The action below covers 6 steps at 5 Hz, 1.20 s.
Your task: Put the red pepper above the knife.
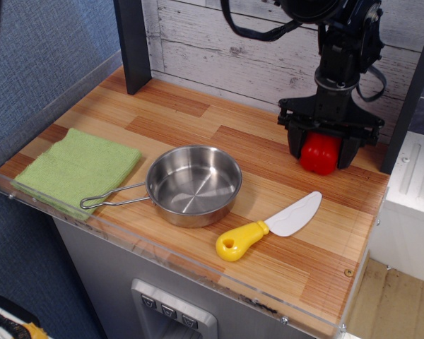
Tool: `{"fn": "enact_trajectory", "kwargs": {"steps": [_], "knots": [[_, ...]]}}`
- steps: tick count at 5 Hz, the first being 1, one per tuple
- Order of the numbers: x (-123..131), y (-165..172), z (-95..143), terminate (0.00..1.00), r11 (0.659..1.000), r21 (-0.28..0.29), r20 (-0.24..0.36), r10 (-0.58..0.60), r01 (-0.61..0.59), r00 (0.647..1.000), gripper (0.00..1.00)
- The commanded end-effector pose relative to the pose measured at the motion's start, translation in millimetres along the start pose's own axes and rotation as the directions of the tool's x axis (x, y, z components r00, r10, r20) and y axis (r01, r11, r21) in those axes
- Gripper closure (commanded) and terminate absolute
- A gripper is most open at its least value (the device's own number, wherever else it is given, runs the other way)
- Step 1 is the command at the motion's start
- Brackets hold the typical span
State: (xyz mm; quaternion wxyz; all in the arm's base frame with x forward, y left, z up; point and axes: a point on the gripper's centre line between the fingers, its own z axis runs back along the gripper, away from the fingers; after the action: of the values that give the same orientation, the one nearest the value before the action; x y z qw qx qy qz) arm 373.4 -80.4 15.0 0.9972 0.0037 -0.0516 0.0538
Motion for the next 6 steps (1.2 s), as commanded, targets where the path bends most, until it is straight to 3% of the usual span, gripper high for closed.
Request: {"fn": "enact_trajectory", "kwargs": {"steps": [1, 2, 4, 5, 6], "knots": [[-14.7, 3.8, 19.6, 0.00, 0.999, -0.021, -0.006, -0.042, 0.042, 0.999, 0.00], [-15.7, 4.5, 32.6, 0.00, 0.999, -0.034, 0.016, -0.037, 0.038, 0.999, 0.00], [-9.9, 4.0, 80.1, 0.00, 0.997, -0.070, 0.093, -0.024, 0.030, 0.995, 0.00], [-9.0, 6.7, 116.1, 0.00, 0.998, -0.055, 0.158, -0.016, 0.025, 0.987, 0.00], [-12.2, 14.7, 144.5, 0.00, 1.000, 0.000, 0.204, -0.003, 0.003, 0.979, 0.00]]}}
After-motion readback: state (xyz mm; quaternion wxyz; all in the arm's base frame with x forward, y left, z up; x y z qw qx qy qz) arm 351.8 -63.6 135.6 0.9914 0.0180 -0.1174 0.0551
